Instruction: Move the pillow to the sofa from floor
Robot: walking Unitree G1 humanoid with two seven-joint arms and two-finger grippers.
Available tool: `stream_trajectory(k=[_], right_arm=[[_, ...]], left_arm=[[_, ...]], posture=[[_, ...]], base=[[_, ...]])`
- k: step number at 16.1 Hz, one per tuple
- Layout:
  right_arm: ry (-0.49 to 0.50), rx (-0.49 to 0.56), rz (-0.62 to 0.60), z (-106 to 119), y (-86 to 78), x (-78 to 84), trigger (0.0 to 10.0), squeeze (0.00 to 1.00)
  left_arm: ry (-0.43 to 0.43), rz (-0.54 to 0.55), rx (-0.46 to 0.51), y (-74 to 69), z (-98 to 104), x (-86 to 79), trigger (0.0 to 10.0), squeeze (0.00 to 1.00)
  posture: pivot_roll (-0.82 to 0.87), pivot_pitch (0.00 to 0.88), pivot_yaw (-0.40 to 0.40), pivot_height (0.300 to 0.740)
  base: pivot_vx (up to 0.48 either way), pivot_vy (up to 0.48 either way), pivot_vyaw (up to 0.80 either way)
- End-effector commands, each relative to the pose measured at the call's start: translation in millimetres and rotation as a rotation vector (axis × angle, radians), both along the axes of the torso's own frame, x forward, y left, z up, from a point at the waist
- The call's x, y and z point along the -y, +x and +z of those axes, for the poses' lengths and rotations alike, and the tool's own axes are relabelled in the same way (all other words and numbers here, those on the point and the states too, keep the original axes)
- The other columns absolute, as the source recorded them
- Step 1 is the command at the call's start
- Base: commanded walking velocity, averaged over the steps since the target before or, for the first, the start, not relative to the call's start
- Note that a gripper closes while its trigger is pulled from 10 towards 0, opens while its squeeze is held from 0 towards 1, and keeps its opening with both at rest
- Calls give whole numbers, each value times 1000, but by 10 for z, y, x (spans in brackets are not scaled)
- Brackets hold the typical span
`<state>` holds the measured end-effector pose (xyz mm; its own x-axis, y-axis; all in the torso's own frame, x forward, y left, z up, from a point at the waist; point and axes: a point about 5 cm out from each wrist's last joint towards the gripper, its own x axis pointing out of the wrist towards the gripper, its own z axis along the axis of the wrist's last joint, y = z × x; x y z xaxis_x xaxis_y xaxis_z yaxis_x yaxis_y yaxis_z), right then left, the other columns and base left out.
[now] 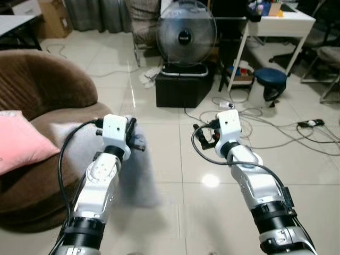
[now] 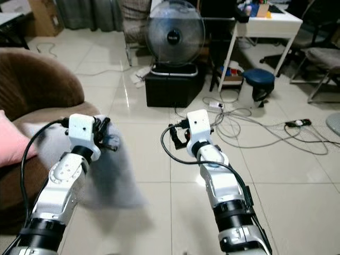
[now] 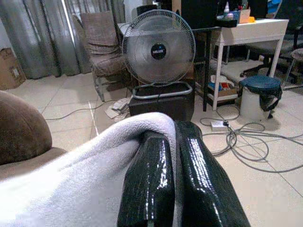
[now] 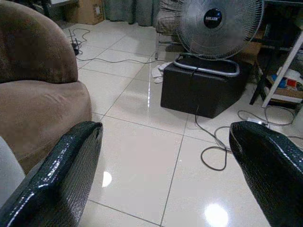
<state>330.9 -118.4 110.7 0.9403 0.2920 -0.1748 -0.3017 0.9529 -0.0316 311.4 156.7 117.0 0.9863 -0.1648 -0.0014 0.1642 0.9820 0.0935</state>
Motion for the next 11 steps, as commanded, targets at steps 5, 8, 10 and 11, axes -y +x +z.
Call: stream_trajectory(k=[5, 8, 10, 11], right_arm=[[-3, -18, -20, -18, 11, 39, 10000, 0], [-21, -10, -17, -18, 16, 32, 10000, 0], [-22, -5, -12, -15, 20, 18, 10000, 0], [-23, -5, -13, -16, 19, 20, 10000, 0]], left_arm=[[-7, -26, 70, 38, 160, 27, 10000, 0], [-7, -28, 71, 36, 157, 31, 10000, 0], [-8, -31, 73, 34, 160, 30, 10000, 0], [-8, -33, 74, 33, 163, 36, 10000, 0]], posture=[[88, 0, 3, 740], [92, 0, -3, 740], [93, 0, -4, 740], [93, 0, -4, 740]], base=[[386, 0, -191], [403, 0, 0], [409, 0, 0], [416, 0, 0]])
